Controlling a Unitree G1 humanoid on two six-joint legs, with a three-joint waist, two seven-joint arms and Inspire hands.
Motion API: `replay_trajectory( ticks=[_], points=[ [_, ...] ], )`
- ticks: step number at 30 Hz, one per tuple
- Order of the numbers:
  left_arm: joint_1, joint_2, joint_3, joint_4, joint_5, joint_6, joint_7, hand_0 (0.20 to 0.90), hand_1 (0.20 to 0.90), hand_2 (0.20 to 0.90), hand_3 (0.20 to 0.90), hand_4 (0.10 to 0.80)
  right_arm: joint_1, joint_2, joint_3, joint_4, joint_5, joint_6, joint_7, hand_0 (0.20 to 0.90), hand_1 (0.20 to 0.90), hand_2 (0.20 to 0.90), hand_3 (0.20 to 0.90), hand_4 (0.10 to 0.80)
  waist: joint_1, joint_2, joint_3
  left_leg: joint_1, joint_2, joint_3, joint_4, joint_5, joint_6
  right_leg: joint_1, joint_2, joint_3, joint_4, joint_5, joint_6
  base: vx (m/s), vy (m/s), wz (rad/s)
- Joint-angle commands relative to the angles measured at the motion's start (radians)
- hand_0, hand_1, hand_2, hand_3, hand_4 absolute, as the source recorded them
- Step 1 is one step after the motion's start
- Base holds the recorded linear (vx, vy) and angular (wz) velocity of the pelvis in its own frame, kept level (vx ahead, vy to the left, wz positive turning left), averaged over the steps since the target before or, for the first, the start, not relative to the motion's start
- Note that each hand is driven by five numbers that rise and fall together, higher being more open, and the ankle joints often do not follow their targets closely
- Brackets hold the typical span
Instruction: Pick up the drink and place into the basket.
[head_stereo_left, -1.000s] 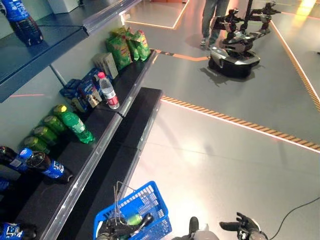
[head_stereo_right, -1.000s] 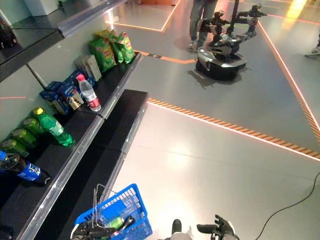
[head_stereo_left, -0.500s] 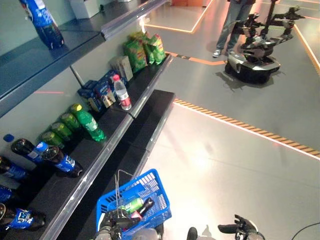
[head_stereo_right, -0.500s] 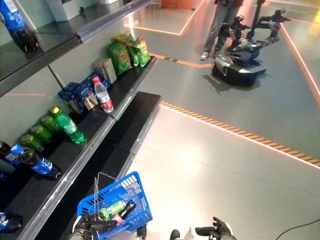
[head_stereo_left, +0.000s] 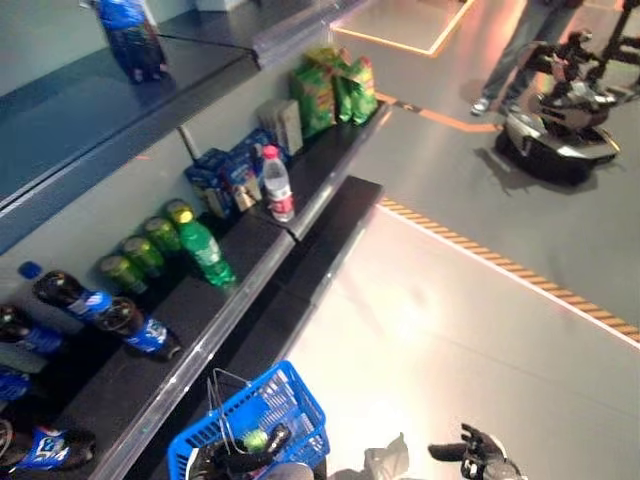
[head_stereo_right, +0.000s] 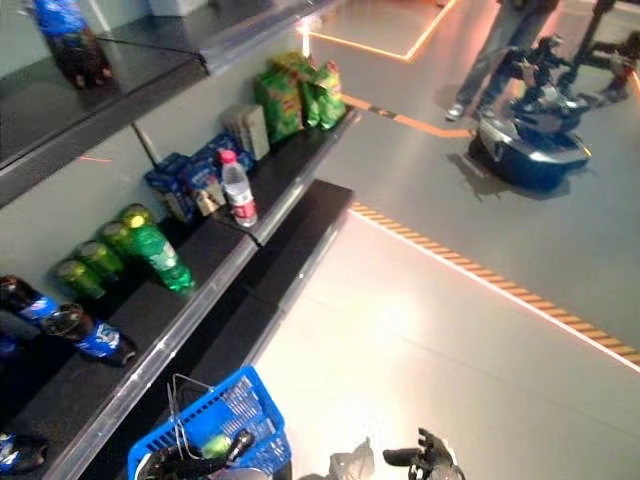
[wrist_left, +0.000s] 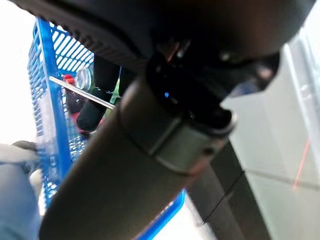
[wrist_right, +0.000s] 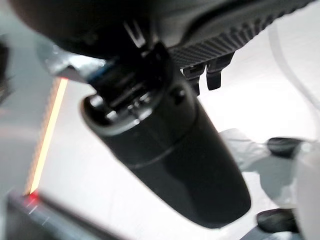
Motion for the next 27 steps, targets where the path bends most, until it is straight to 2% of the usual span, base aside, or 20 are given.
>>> replay_trajectory(
  ticks=[1,2,3,4,5,7,10,12,14,15,17,18,19,23,25,27],
  points=[
    [-0.071,0.079,0.005,-0.100,-0.042,-0.138,0.010,0.300,0.300,0.300,0.200,0.100,-0.002,-0.055,-0.029,0.003,0.020,-0.058,-0.021,0.900,0.900,0.900,0.900,0.800,-0.006,0.007,-0.026,-0.057,-0.059,-0.085,0.095,-0.066,-0.012,-0.027,0.015,0.073,-0.229,0.173,0.001,0.174,-0.114,0.66],
    [-0.074,0.079,0.002,-0.101,-0.046,-0.135,0.014,0.300,0.300,0.300,0.200,0.100,-0.003,-0.057,-0.032,0.006,0.020,-0.059,-0.022,0.900,0.900,0.900,0.900,0.800,-0.009,0.007,-0.028,-0.061,-0.059,-0.095,0.100,-0.068,-0.012,-0.027,0.015,0.080,-0.259,0.182,0.002,0.187,-0.207,1.05],
    [-0.087,0.084,-0.005,-0.108,-0.051,-0.122,0.014,0.300,0.300,0.300,0.200,0.100,-0.004,-0.065,-0.045,0.018,0.031,-0.060,-0.026,0.900,0.900,0.900,0.900,0.800,-0.022,-0.007,-0.024,-0.062,-0.080,-0.135,0.125,-0.091,-0.009,-0.031,-0.002,0.148,-0.379,0.218,0.015,0.162,-0.179,1.16],
    [-0.092,0.085,-0.008,-0.112,-0.055,-0.118,0.015,0.300,0.300,0.300,0.200,0.100,-0.006,-0.067,-0.050,0.026,0.036,-0.061,-0.027,0.900,0.900,0.900,0.900,0.800,-0.027,-0.017,-0.024,-0.064,-0.091,-0.157,0.142,-0.109,-0.009,-0.033,-0.013,0.185,-0.441,0.245,0.025,0.260,-0.291,1.25],
    [-0.098,0.087,-0.008,-0.114,-0.053,-0.117,0.013,0.300,0.300,0.300,0.200,0.100,-0.010,-0.069,-0.059,0.035,0.033,-0.061,-0.025,0.900,0.900,0.900,0.900,0.800,-0.030,-0.032,-0.025,-0.065,-0.107,-0.187,0.165,-0.139,-0.014,-0.039,-0.038,0.236,-0.518,0.303,0.042,0.268,-0.267,1.26],
    [-0.102,0.088,-0.009,-0.111,-0.054,-0.122,0.012,0.300,0.300,0.300,0.200,0.100,-0.011,-0.071,-0.065,0.045,0.036,-0.062,-0.025,0.900,0.900,0.900,0.900,0.800,-0.033,-0.038,-0.025,-0.061,-0.112,-0.209,0.183,-0.164,-0.017,-0.037,-0.052,0.252,-0.572,0.335,0.056,0.259,-0.222,1.14],
    [-0.106,0.098,0.001,-0.092,-0.050,-0.139,0.002,0.300,0.300,0.300,0.200,0.100,-0.027,-0.076,-0.077,0.060,0.027,-0.026,-0.026,0.900,0.900,0.900,0.900,0.800,-0.034,-0.045,-0.027,-0.036,-0.099,-0.254,0.228,-0.223,-0.031,-0.066,-0.083,0.271,-0.643,0.372,0.073,0.271,-0.244,0.98],
    [-0.104,0.102,0.013,-0.087,-0.049,-0.138,0.002,0.300,0.300,0.300,0.200,0.100,-0.029,-0.077,-0.073,0.063,0.008,-0.019,-0.018,0.900,0.900,0.900,0.900,0.800,-0.030,-0.050,-0.028,-0.034,-0.093,-0.265,0.239,-0.238,-0.032,-0.063,-0.082,0.282,-0.628,0.369,0.076,0.237,-0.263,1.03],
    [-0.096,0.099,0.015,-0.066,-0.050,-0.147,-0.003,0.300,0.300,0.300,0.200,0.100,-0.030,-0.082,-0.058,0.074,0.021,-0.015,-0.013,0.900,0.900,0.900,0.900,0.800,-0.026,-0.062,-0.037,-0.035,-0.089,-0.290,0.248,-0.248,-0.033,-0.030,-0.054,0.309,-0.617,0.345,0.084,0.282,-0.294,1.22],
    [-0.091,0.093,0.019,-0.056,-0.044,-0.154,-0.010,0.300,0.300,0.300,0.200,0.100,-0.032,-0.081,-0.055,0.076,0.020,-0.013,-0.012,0.900,0.900,0.900,0.900,0.800,-0.021,-0.063,-0.042,-0.031,-0.082,-0.299,0.250,-0.248,-0.041,-0.023,-0.047,0.306,-0.604,0.331,0.082,0.252,-0.262,1.11],
    [-0.080,0.087,0.033,-0.047,-0.042,-0.152,-0.018,0.300,0.300,0.300,0.200,0.100,-0.032,-0.080,-0.049,0.069,-0.009,-0.004,-0.010,0.900,0.900,0.900,0.900,0.800,-0.011,-0.062,-0.052,-0.011,-0.046,-0.296,0.238,-0.242,-0.067,-0.008,-0.044,0.264,-0.586,0.299,0.074,0.193,-0.228,1.03],
    [-0.070,0.082,0.037,-0.045,-0.039,-0.153,-0.024,0.300,0.300,0.300,0.200,0.100,-0.027,-0.082,-0.049,0.067,-0.017,0.006,-0.012,0.900,0.900,0.900,0.900,0.800,0.000,-0.062,-0.056,-0.011,-0.024,-0.280,0.233,-0.230,-0.086,0.011,-0.048,0.222,-0.590,0.284,0.066,0.131,-0.183,0.88],
    [-0.066,0.080,0.038,-0.046,-0.037,-0.151,-0.024,0.300,0.300,0.300,0.200,0.100,-0.025,-0.083,-0.051,0.065,-0.027,0.010,-0.009,0.900,0.900,0.900,0.900,0.800,0.003,-0.063,-0.057,-0.010,-0.018,-0.277,0.231,-0.226,-0.092,0.019,-0.050,0.208,-0.594,0.282,0.064,0.130,-0.219,0.72],
    [-0.048,0.072,0.040,-0.074,0.009,-0.136,-0.047,0.300,0.300,0.300,0.200,0.100,-0.009,-0.087,-0.061,0.057,-0.004,0.011,-0.012,0.900,0.900,0.900,0.900,0.800,0.032,-0.065,-0.068,-0.042,0.027,-0.209,0.214,-0.187,-0.126,0.083,-0.059,0.079,-0.651,0.261,0.046,0.036,-0.192,0.83],
    [-0.040,0.068,0.034,-0.086,0.002,-0.133,-0.046,0.300,0.300,0.300,0.200,0.100,-0.004,-0.088,-0.060,0.057,-0.018,0.007,-0.022,0.900,0.900,0.900,0.900,0.800,0.035,-0.050,-0.076,-0.049,0.057,-0.175,0.179,-0.151,-0.148,0.096,-0.048,0.037,-0.657,0.245,0.033,-0.028,-0.078,0.79],
    [-0.034,0.065,0.032,-0.103,-0.002,-0.132,-0.055,0.300,0.300,0.300,0.200,0.100,0.003,-0.091,-0.061,0.054,-0.024,0.008,-0.031,0.900,0.900,0.900,0.900,0.800,0.039,-0.038,-0.076,-0.063,0.071,-0.155,0.158,-0.126,-0.159,0.102,-0.045,0.007,-0.661,0.235,0.026,-0.101,-0.007,0.77]
  ],
)
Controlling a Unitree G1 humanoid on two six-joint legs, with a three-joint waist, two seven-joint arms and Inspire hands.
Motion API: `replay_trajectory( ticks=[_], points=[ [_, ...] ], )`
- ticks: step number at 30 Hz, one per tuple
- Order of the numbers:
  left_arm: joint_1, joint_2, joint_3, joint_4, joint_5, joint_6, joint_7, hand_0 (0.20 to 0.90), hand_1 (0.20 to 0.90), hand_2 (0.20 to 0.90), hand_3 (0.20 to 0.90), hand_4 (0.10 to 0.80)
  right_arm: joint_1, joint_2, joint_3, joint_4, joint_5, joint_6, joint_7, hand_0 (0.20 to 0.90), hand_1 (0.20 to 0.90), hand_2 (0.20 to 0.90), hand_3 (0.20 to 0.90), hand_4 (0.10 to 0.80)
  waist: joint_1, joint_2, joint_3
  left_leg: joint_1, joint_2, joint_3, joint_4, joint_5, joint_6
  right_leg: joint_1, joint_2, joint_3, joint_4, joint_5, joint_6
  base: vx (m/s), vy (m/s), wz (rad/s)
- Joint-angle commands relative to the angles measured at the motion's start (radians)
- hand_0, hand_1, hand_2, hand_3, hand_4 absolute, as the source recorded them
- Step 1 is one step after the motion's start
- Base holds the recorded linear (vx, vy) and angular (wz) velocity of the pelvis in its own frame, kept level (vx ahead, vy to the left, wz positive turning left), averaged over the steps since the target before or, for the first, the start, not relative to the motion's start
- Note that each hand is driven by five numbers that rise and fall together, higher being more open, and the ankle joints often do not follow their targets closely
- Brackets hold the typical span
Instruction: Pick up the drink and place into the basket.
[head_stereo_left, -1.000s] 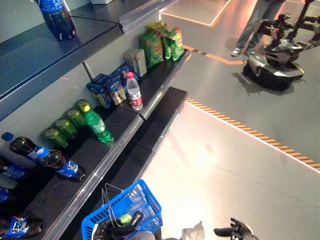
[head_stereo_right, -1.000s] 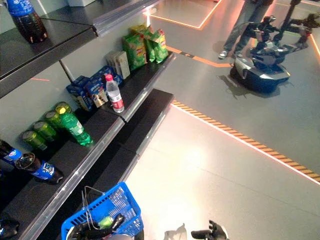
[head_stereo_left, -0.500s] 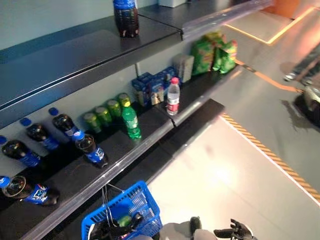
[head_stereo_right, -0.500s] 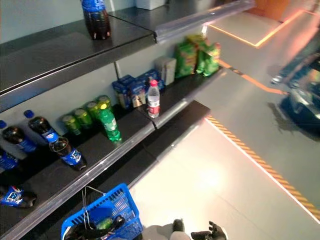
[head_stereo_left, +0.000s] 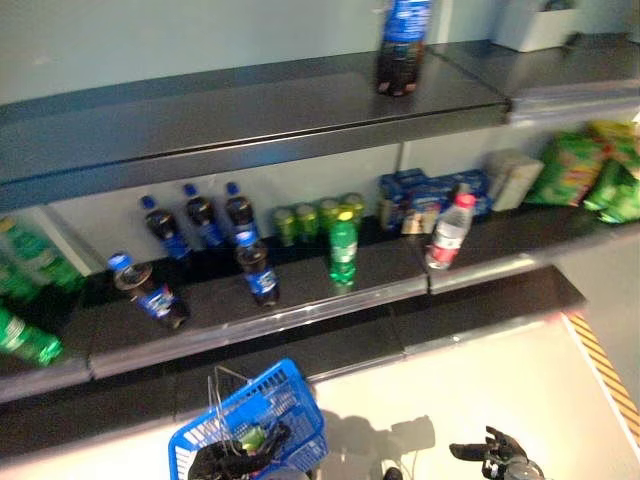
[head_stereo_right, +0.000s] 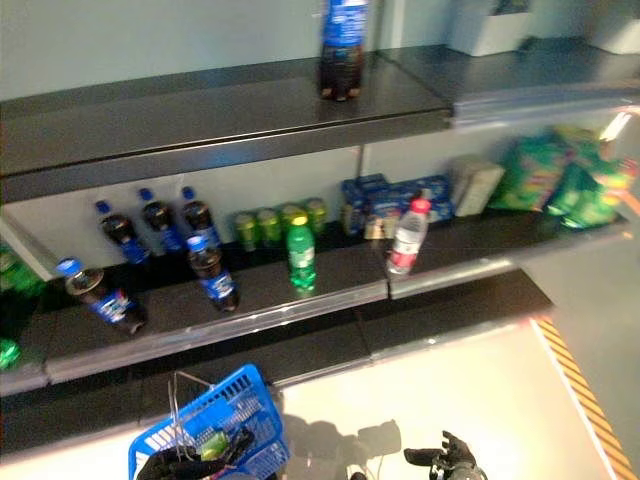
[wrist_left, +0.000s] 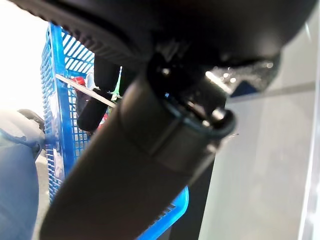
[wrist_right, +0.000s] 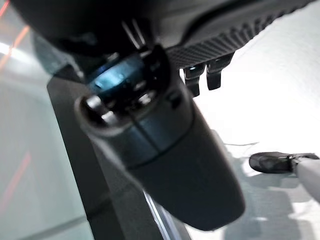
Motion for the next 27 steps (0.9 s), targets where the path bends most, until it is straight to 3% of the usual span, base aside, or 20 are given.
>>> replay_trajectory(
  ticks=[1,4,5,8,14,17,18,20,21,24,27],
  points=[
    [-0.016,0.088,0.028,-0.125,-0.005,-0.102,-0.039,0.300,0.300,0.300,0.200,0.100,-0.002,-0.005,-0.008,0.007,-0.028,-0.018,-0.036,0.900,0.900,0.900,0.900,0.800,0.031,-0.050,-0.032,-0.005,-0.014,0.072,0.085,-0.040,-0.042,-0.068,-0.085,-0.053,0.038,0.007,0.045,-0.247,0.030,0.83],
    [-0.040,0.080,0.007,-0.158,-0.023,-0.086,-0.046,0.300,0.300,0.300,0.200,0.100,-0.002,-0.016,-0.007,0.002,-0.029,-0.027,-0.054,0.900,0.900,0.900,0.900,0.800,0.026,-0.028,-0.019,-0.054,-0.009,0.170,0.064,0.007,-0.052,-0.071,-0.083,-0.116,0.027,0.003,0.038,-0.244,0.068,0.78],
    [-0.059,0.069,-0.004,-0.165,-0.019,-0.075,-0.046,0.300,0.300,0.300,0.200,0.100,-0.004,-0.020,-0.013,0.002,-0.022,-0.026,-0.072,0.900,0.900,0.900,0.900,0.800,0.011,-0.025,-0.015,-0.066,-0.024,0.226,0.075,0.007,-0.045,-0.072,-0.092,-0.151,0.036,0.002,0.035,-0.238,0.139,0.89],
    [-0.065,0.060,-0.020,-0.170,-0.009,-0.072,-0.038,0.300,0.300,0.300,0.200,0.100,0.007,-0.017,-0.022,0.004,-0.032,-0.026,-0.090,0.900,0.900,0.900,0.900,0.800,-0.017,-0.017,-0.019,-0.035,-0.030,0.299,0.021,0.024,-0.033,-0.060,-0.093,-0.180,0.044,0.002,0.038,-0.069,0.198,1.08],
    [-0.074,0.090,-0.008,-0.168,-0.043,-0.066,-0.033,0.300,0.300,0.300,0.200,0.100,0.018,-0.011,-0.010,0.016,-0.051,-0.042,-0.066,0.900,0.900,0.900,0.900,0.800,-0.026,-0.024,-0.015,0.016,-0.040,0.292,-0.040,0.028,-0.004,-0.073,-0.103,-0.159,0.109,-0.001,0.069,0.005,0.170,0.42],
    [-0.087,0.113,0.005,-0.157,-0.034,-0.063,-0.031,0.300,0.300,0.300,0.200,0.100,0.022,0.001,-0.004,0.006,-0.054,-0.041,-0.062,0.900,0.900,0.900,0.900,0.800,-0.031,-0.034,0.002,0.022,-0.057,0.274,-0.030,0.014,0.027,-0.136,-0.131,-0.124,0.258,0.007,0.090,-0.010,0.123,0.07],
    [-0.094,0.123,0.003,-0.144,-0.034,-0.065,-0.030,0.300,0.300,0.300,0.200,0.100,0.028,0.006,0.001,0.000,-0.039,-0.039,-0.065,0.900,0.900,0.900,0.900,0.800,-0.041,-0.040,0.017,0.028,-0.071,0.255,-0.024,0.002,0.046,-0.193,-0.152,-0.083,0.366,0.040,0.098,-0.014,0.138,0.07],
    [-0.105,0.131,-0.006,-0.128,-0.035,-0.068,-0.029,0.300,0.300,0.300,0.200,0.100,0.035,0.008,-0.001,0.000,-0.033,-0.041,-0.064,0.900,0.900,0.900,0.900,0.800,-0.069,-0.040,0.025,0.030,-0.078,0.227,-0.019,-0.012,0.065,-0.256,-0.149,0.008,0.449,0.071,0.094,0.001,0.049,0.25],
    [-0.113,0.133,-0.014,-0.120,-0.034,-0.068,-0.030,0.300,0.300,0.300,0.200,0.100,0.037,0.008,-0.002,0.003,-0.018,-0.036,-0.067,0.900,0.900,0.900,0.900,0.800,-0.086,-0.040,0.027,0.030,-0.078,0.208,-0.016,-0.015,0.069,-0.262,-0.138,0.061,0.437,0.060,0.086,0.019,-0.043,0.74],
    [-0.130,0.131,-0.026,-0.115,-0.036,-0.061,-0.022,0.300,0.300,0.300,0.200,0.100,0.034,0.005,-0.012,0.011,-0.016,-0.029,-0.063,0.900,0.900,0.900,0.900,0.800,-0.100,-0.041,0.029,0.027,-0.080,0.175,0.000,-0.024,0.067,-0.223,-0.148,0.107,0.339,0.042,0.080,0.045,-0.148,0.64],
    [-0.135,0.132,-0.035,-0.122,-0.040,-0.055,-0.004,0.300,0.300,0.300,0.200,0.100,0.017,0.008,-0.017,0.024,-0.026,-0.026,-0.053,0.900,0.900,0.900,0.900,0.800,-0.100,-0.046,0.028,0.022,-0.073,0.156,0.010,-0.035,0.059,-0.180,-0.170,0.141,0.218,0.061,0.098,0.041,-0.273,0.51]
  ],
)
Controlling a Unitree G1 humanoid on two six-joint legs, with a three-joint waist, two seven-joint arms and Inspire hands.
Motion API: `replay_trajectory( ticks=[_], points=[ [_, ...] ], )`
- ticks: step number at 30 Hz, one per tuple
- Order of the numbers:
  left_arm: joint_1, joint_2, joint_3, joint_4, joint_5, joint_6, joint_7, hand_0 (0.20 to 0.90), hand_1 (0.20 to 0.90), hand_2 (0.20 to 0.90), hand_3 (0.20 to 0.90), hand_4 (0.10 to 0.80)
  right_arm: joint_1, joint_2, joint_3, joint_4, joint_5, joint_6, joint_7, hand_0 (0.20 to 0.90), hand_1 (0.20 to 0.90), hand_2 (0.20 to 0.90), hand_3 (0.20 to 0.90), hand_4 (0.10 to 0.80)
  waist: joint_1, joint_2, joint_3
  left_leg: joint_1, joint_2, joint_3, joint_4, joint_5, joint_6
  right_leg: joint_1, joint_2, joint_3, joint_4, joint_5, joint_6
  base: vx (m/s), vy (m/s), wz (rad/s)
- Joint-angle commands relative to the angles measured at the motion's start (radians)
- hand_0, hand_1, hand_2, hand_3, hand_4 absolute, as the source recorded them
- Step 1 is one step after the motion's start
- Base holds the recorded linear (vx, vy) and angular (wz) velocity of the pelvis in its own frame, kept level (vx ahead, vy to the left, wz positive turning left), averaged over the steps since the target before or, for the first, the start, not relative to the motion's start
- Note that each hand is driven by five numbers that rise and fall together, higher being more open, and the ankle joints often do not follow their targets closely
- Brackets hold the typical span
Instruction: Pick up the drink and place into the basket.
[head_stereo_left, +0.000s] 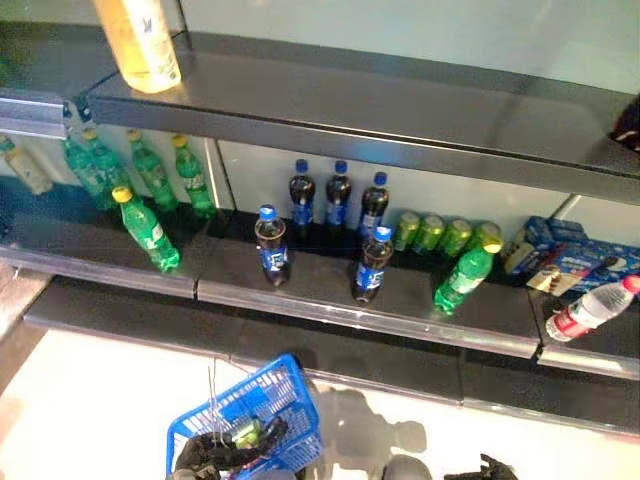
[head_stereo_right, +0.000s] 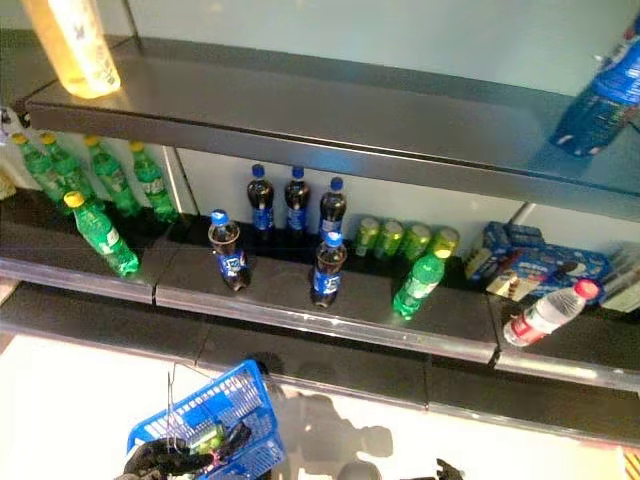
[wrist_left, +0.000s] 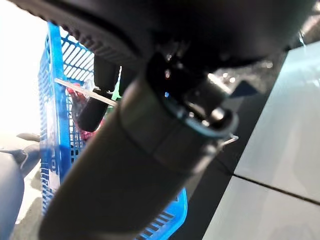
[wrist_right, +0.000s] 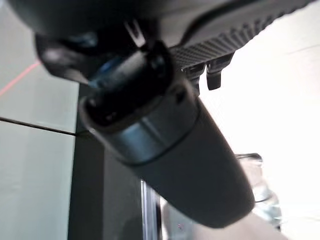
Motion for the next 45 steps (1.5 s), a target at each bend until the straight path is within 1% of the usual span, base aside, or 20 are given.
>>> replay_trajectory(
  ticks=[1,4,5,6,8,12,16,23,31,32,33,34,35,36,38,39,40,42,43,45],
  points=[
    [-0.091,0.072,0.017,-0.106,-0.026,-0.098,0.022,0.300,0.300,0.300,0.200,0.100,-0.062,-0.053,-0.025,0.015,-0.006,-0.022,-0.002,0.900,0.900,0.900,0.900,0.800,0.031,0.030,-0.018,0.028,0.038,0.046,0.088,-0.168,-0.057,0.045,-0.013,0.007,-0.053,0.158,0.011,0.021,-0.244,0.26],
    [-0.084,0.076,0.030,-0.103,-0.021,-0.091,0.018,0.300,0.300,0.300,0.200,0.100,-0.074,-0.049,-0.011,0.005,-0.013,-0.013,0.017,0.900,0.900,0.900,0.900,0.800,0.050,0.021,-0.031,0.025,0.066,0.069,0.108,-0.166,-0.077,0.090,-0.009,-0.045,-0.095,0.135,0.021,0.091,-0.272,0.14],
    [-0.074,0.073,0.037,-0.099,-0.037,-0.101,0.006,0.300,0.300,0.300,0.200,0.100,-0.082,-0.054,0.002,-0.005,-0.010,-0.003,0.023,0.900,0.900,0.900,0.900,0.800,0.056,0.014,-0.040,0.034,0.089,0.081,0.118,-0.167,-0.094,0.117,0.000,-0.067,-0.127,0.128,0.024,0.118,-0.238,0.00],
    [-0.073,0.072,0.038,-0.098,-0.039,-0.104,0.002,0.300,0.300,0.300,0.200,0.100,-0.083,-0.055,0.004,-0.007,-0.009,0.000,0.023,0.900,0.900,0.900,0.900,0.800,0.057,0.013,-0.040,0.035,0.093,0.083,0.119,-0.167,-0.097,0.122,0.002,-0.070,-0.132,0.127,0.023,0.120,-0.226,0.04],
    [-0.067,0.061,0.037,-0.106,-0.030,-0.111,-0.013,0.300,0.300,0.300,0.200,0.100,-0.089,-0.062,0.005,-0.015,-0.017,0.015,0.019,0.900,0.900,0.900,0.900,0.800,0.063,0.014,-0.044,0.037,0.116,0.097,0.119,-0.159,-0.114,0.145,0.010,-0.093,-0.158,0.122,0.017,0.048,-0.133,0.07],
    [-0.088,0.040,0.005,-0.138,-0.039,-0.104,-0.015,0.300,0.300,0.300,0.200,0.100,-0.102,-0.076,0.004,-0.025,0.005,0.029,0.006,0.900,0.900,0.900,0.900,0.800,0.077,0.020,-0.035,0.016,0.155,0.107,0.110,-0.125,-0.146,0.154,0.015,-0.138,-0.175,0.123,0.011,-0.056,-0.096,0.11],
    [-0.067,0.030,0.009,-0.147,-0.025,-0.106,-0.008,0.300,0.300,0.300,0.200,0.100,-0.078,-0.070,-0.017,-0.011,-0.014,0.016,0.008,0.900,0.900,0.900,0.900,0.800,0.081,0.027,-0.039,0.037,0.163,0.112,0.075,-0.114,-0.156,0.178,0.010,-0.162,-0.202,0.128,0.017,-0.014,-0.023,0.06],
    [-0.043,0.040,0.035,-0.106,-0.015,-0.123,-0.006,0.300,0.300,0.300,0.200,0.100,-0.054,-0.063,-0.024,0.009,-0.036,-0.001,0.021,0.900,0.900,0.900,0.900,0.800,0.075,0.034,-0.051,0.068,0.166,0.119,0.041,-0.110,-0.164,0.199,0.000,-0.171,-0.215,0.128,0.026,0.010,0.007,0.00],
    [-0.047,0.038,0.038,-0.093,-0.025,-0.128,-0.012,0.300,0.300,0.300,0.200,0.100,-0.065,-0.075,-0.020,0.015,-0.042,0.004,0.023,0.900,0.900,0.900,0.900,0.800,0.073,0.043,-0.046,0.069,0.165,0.117,0.040,-0.112,-0.164,0.194,-0.003,-0.163,-0.210,0.122,0.025,-0.008,0.044,0.00],
    [-0.044,0.037,0.041,-0.093,-0.023,-0.131,-0.021,0.300,0.300,0.300,0.200,0.100,-0.065,-0.077,-0.020,0.011,-0.046,0.004,0.026,0.900,0.900,0.900,0.900,0.800,0.074,0.037,-0.044,0.063,0.158,0.105,0.068,-0.127,-0.159,0.190,-0.004,-0.153,-0.198,0.115,0.022,0.006,0.099,0.01],
    [-0.042,0.040,0.043,-0.093,-0.020,-0.134,-0.030,0.300,0.300,0.300,0.200,0.100,-0.069,-0.080,-0.015,0.001,-0.042,0.010,0.031,0.900,0.900,0.900,0.900,0.800,0.077,0.022,-0.034,0.035,0.147,0.059,0.157,-0.156,-0.157,0.176,-0.006,-0.119,-0.171,0.105,0.015,0.000,0.081,0.01],
    [-0.042,0.040,0.043,-0.093,-0.021,-0.135,-0.030,0.300,0.300,0.300,0.200,0.100,-0.070,-0.080,-0.015,0.000,-0.042,0.010,0.031,0.900,0.900,0.900,0.900,0.800,0.077,0.022,-0.034,0.029,0.147,0.056,0.168,-0.161,-0.157,0.174,-0.006,-0.117,-0.167,0.104,0.015,-0.035,0.060,-0.03],
    [-0.043,0.045,0.041,-0.094,-0.025,-0.140,-0.031,0.300,0.300,0.300,0.200,0.100,-0.076,-0.087,-0.006,-0.015,-0.028,0.013,0.041,0.900,0.900,0.900,0.900,0.800,0.085,-0.001,-0.014,-0.018,0.133,-0.006,0.267,-0.194,-0.159,0.152,-0.012,-0.078,-0.136,0.101,0.008,-0.053,0.093,-0.04],
    [-0.049,0.047,0.040,-0.083,-0.027,-0.147,-0.036,0.300,0.300,0.300,0.200,0.100,-0.084,-0.094,-0.003,-0.021,0.000,0.015,0.047,0.900,0.900,0.900,0.900,0.800,0.092,-0.018,0.006,-0.049,0.115,-0.039,0.318,-0.224,-0.159,0.134,-0.013,-0.047,-0.123,0.105,0.010,-0.053,0.105,-0.04],
    [-0.052,0.047,0.048,-0.076,-0.021,-0.144,-0.041,0.300,0.300,0.300,0.200,0.100,-0.080,-0.092,-0.011,-0.019,0.006,0.008,0.046,0.900,0.900,0.900,0.900,0.800,0.092,-0.025,0.013,-0.053,0.112,-0.027,0.323,-0.233,-0.148,0.128,-0.020,-0.040,-0.126,0.116,0.018,-0.060,0.077,-0.46],
    [-0.050,0.060,0.069,-0.064,0.008,-0.144,-0.055,0.300,0.300,0.300,0.200,0.100,-0.059,-0.080,-0.032,-0.013,0.003,-0.029,0.056,0.900,0.900,0.900,0.900,0.800,0.088,-0.050,0.025,-0.040,0.095,-0.017,0.310,-0.261,-0.124,0.086,-0.060,-0.026,-0.175,0.213,0.061,-0.166,0.021,-0.90],
    [-0.051,0.076,0.071,-0.064,0.012,-0.148,-0.061,0.300,0.300,0.300,0.200,0.100,-0.051,-0.075,-0.037,-0.009,0.002,-0.049,0.069,0.900,0.900,0.900,0.900,0.800,0.085,-0.056,0.030,-0.031,0.091,-0.006,0.301,-0.271,-0.121,0.062,-0.072,-0.030,-0.201,0.253,0.076,-0.204,-0.014,-0.79],
    [-0.052,0.090,0.076,-0.065,0.012,-0.148,-0.059,0.300,0.300,0.300,0.200,0.100,-0.046,-0.069,-0.044,-0.007,-0.018,-0.061,0.082,0.900,0.900,0.900,0.900,0.800,0.088,-0.056,0.033,-0.022,0.093,0.010,0.286,-0.272,-0.118,0.034,-0.090,-0.058,-0.208,0.282,0.082,-0.204,-0.040,-0.94],
    [-0.052,0.103,0.087,-0.070,0.003,-0.142,-0.053,0.300,0.300,0.300,0.200,0.100,-0.044,-0.066,-0.047,-0.009,-0.018,-0.061,0.086,0.900,0.900,0.900,0.900,0.800,0.094,-0.052,0.033,-0.020,0.098,0.026,0.275,-0.268,-0.113,0.024,-0.104,-0.075,-0.188,0.283,0.080,-0.286,-0.040,-1.27],
    [-0.057,0.118,0.103,-0.062,0.005,-0.138,-0.056,0.300,0.300,0.300,0.200,0.100,-0.045,-0.066,-0.051,-0.004,-0.012,-0.058,0.096,0.900,0.900,0.900,0.900,0.800,0.092,-0.045,0.023,-0.030,0.099,0.040,0.272,-0.260,-0.098,0.025,-0.092,-0.063,-0.138,0.252,0.064,-0.283,-0.048,-1.01]
  ],
)
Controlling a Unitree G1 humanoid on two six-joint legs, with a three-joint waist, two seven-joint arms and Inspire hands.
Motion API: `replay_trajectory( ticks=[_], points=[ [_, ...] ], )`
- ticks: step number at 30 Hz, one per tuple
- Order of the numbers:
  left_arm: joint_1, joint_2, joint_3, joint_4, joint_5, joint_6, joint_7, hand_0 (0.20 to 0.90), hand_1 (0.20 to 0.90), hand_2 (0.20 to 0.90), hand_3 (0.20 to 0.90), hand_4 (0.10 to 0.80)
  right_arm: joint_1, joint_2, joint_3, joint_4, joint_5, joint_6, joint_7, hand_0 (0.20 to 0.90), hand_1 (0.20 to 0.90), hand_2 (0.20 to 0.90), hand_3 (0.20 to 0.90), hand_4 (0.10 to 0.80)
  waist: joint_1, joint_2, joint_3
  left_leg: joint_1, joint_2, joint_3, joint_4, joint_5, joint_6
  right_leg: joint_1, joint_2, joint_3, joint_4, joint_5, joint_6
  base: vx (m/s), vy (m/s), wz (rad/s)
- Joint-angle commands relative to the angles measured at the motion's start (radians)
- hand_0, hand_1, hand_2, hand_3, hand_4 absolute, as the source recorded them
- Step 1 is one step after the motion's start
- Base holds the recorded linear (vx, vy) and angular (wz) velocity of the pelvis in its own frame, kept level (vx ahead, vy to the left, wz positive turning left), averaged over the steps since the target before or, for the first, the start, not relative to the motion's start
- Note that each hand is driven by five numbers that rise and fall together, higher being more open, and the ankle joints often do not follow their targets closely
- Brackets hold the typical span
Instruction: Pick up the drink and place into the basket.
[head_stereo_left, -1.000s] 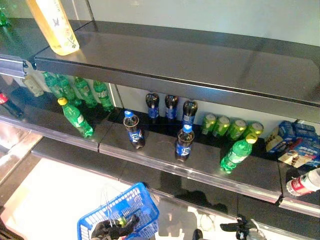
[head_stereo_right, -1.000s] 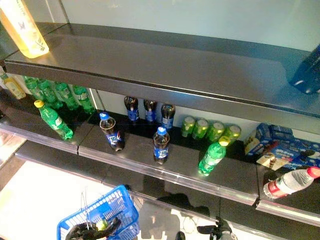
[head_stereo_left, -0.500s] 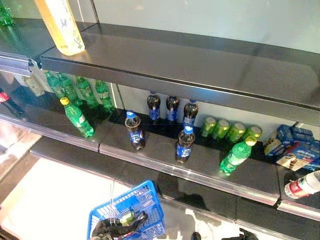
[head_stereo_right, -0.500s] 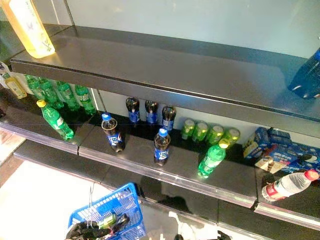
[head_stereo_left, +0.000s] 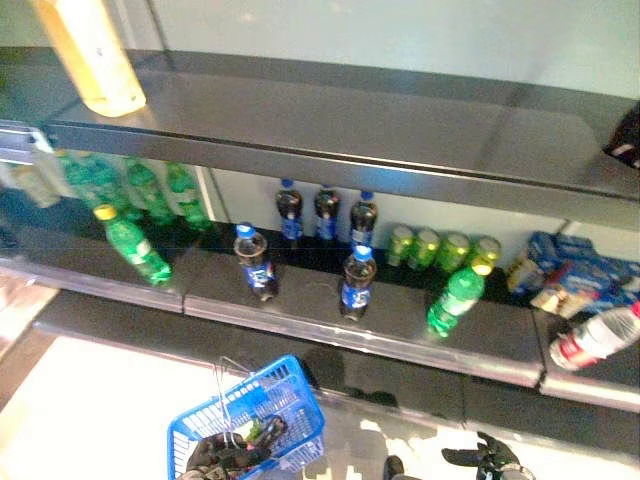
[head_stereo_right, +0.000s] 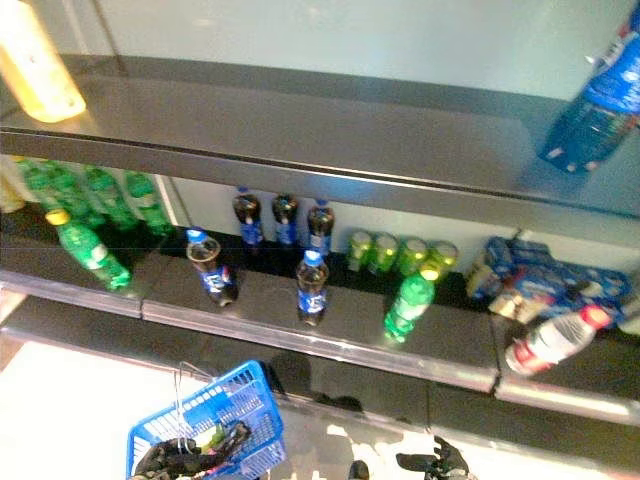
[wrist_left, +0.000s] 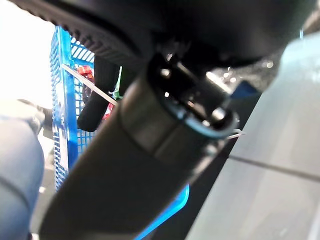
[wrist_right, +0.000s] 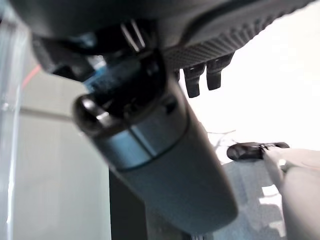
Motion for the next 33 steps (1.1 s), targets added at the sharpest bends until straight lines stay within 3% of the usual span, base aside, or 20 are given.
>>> replay_trajectory(
  ticks=[1,4,5,9,11,16,20,27,33],
  points=[
    [-0.074,0.102,0.092,-0.041,0.012,-0.139,-0.023,0.300,0.300,0.300,0.200,0.100,0.008,-0.038,-0.015,0.025,0.009,-0.011,0.005,0.900,0.900,0.900,0.900,0.800,0.002,-0.003,0.008,-0.084,-0.004,-0.103,0.137,-0.116,0.041,-0.031,-0.088,0.078,0.158,0.072,0.090,-0.259,-0.054,-0.66],
    [-0.082,0.096,0.082,-0.032,0.005,-0.144,-0.012,0.300,0.300,0.300,0.200,0.100,0.001,-0.037,-0.009,0.031,0.009,0.000,0.001,0.900,0.900,0.900,0.900,0.800,-0.001,0.005,-0.006,-0.096,-0.012,-0.096,0.125,-0.101,0.064,-0.027,-0.062,0.086,0.211,0.043,0.071,-0.216,-0.109,-0.44],
    [-0.095,0.088,0.070,-0.034,-0.017,-0.136,0.008,0.300,0.300,0.300,0.200,0.100,-0.013,-0.028,0.016,0.035,-0.005,0.018,-0.008,0.900,0.900,0.900,0.900,0.800,0.006,0.002,-0.020,-0.111,-0.021,-0.097,0.124,-0.089,0.060,-0.002,-0.040,0.067,0.143,0.025,0.061,-0.224,-0.274,-0.48],
    [-0.112,0.078,0.057,-0.074,-0.027,-0.107,0.030,0.300,0.300,0.300,0.200,0.100,-0.024,-0.025,0.038,0.029,-0.006,0.044,-0.024,0.900,0.900,0.900,0.900,0.800,0.010,0.007,-0.026,-0.125,0.003,-0.102,0.101,-0.055,0.033,0.019,-0.005,0.075,0.083,0.006,0.062,-0.137,-0.165,-0.58],
    [-0.135,0.056,0.021,-0.103,-0.011,-0.099,0.011,0.300,0.300,0.300,0.200,0.100,-0.027,-0.042,0.030,0.026,0.010,0.051,-0.050,0.900,0.900,0.900,0.900,0.800,0.005,0.027,-0.024,-0.125,0.033,-0.104,0.042,0.000,-0.005,0.042,0.020,0.068,0.059,-0.021,0.050,-0.218,-0.018,-0.17],
    [-0.100,0.032,0.008,-0.123,0.002,-0.116,0.012,0.300,0.300,0.300,0.200,0.100,0.014,-0.048,-0.001,0.025,0.004,0.047,-0.071,0.900,0.900,0.900,0.900,0.800,0.005,0.039,-0.037,-0.070,0.038,-0.097,-0.033,0.022,-0.023,0.087,0.010,0.013,0.060,-0.044,0.049,-0.072,0.066,0.28],
    [-0.075,0.053,0.041,-0.087,0.028,-0.116,-0.001,0.300,0.300,0.300,0.200,0.100,0.034,-0.045,-0.007,0.029,0.005,0.022,-0.054,0.900,0.900,0.900,0.900,0.800,0.004,0.042,-0.051,-0.016,0.051,-0.069,-0.080,0.032,-0.033,0.121,0.000,-0.019,0.055,-0.047,0.058,0.028,0.021,0.15],
    [-0.080,0.060,0.048,-0.068,0.014,-0.117,-0.008,0.300,0.300,0.300,0.200,0.100,0.028,-0.045,0.000,0.030,-0.013,0.027,-0.053,0.900,0.900,0.900,0.900,0.800,-0.009,0.048,-0.055,0.004,0.059,-0.047,-0.108,0.036,-0.037,0.118,-0.005,-0.011,0.047,-0.042,0.067,0.047,0.022,0.00],
    [-0.146,0.056,0.001,-0.100,-0.040,-0.116,0.022,0.300,0.300,0.300,0.200,0.100,-0.034,-0.054,0.040,0.020,0.040,0.031,-0.069,0.900,0.900,0.900,0.900,0.800,-0.016,0.064,0.021,-0.086,0.072,-0.041,-0.122,0.064,-0.041,-0.008,-0.008,0.010,0.046,-0.009,0.068,-0.099,-0.001,-0.03]
  ],
)
